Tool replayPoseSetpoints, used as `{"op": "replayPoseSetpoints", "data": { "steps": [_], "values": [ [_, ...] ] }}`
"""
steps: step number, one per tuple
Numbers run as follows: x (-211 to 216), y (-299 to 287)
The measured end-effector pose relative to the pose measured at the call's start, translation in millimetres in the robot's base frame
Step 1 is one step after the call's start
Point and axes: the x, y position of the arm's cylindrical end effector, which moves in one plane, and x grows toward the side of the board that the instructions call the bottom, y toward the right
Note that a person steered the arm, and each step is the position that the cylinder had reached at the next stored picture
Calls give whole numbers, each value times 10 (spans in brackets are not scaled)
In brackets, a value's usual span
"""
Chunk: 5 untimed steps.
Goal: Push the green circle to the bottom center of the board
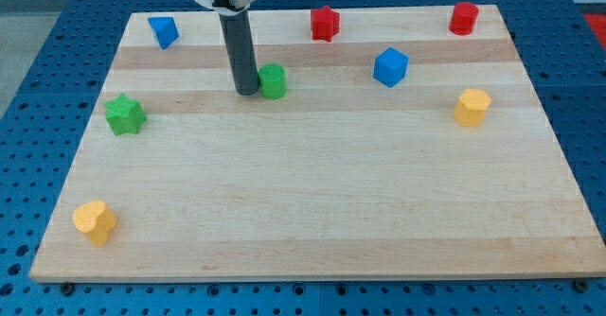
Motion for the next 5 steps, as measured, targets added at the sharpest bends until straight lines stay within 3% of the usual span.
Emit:
{"op": "replayPoseSetpoints", "data": {
  "steps": [1, 2, 4, 5],
  "values": [
    [-411, -25],
    [-492, 120],
    [476, 377],
    [409, 377]
  ]
}}
